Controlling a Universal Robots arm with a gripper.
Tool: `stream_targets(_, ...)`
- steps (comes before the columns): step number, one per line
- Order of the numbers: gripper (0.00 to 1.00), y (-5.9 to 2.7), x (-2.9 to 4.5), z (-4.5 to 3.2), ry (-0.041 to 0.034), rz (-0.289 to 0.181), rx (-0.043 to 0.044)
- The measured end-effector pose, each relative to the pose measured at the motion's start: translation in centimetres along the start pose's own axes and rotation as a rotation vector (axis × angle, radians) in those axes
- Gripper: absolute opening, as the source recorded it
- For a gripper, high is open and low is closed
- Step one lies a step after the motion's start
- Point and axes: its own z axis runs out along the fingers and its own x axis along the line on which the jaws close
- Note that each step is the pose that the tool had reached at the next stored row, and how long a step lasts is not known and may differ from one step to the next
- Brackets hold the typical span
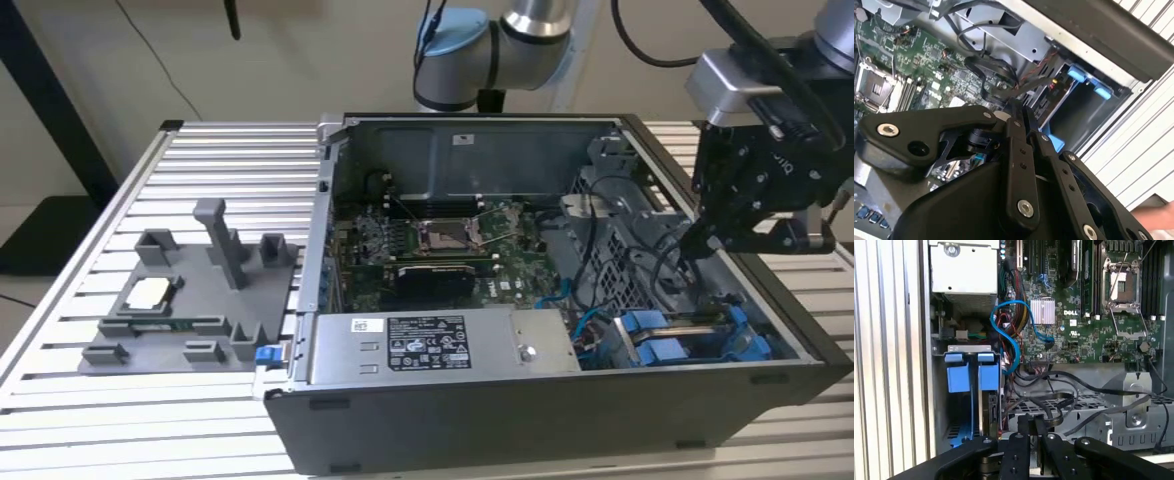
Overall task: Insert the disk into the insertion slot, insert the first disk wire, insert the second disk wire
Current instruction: 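Insert the second disk wire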
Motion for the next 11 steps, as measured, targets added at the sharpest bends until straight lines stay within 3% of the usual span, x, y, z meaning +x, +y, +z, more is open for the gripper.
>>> stream_targets(3, 0.16, 0.56, 0.02, 0.0, -0.0001, 0.0, 0.0011)
stream_targets(11, 0.16, 0.59, 0.02, 0.0, 0.0001, 0.0, 0.0011)
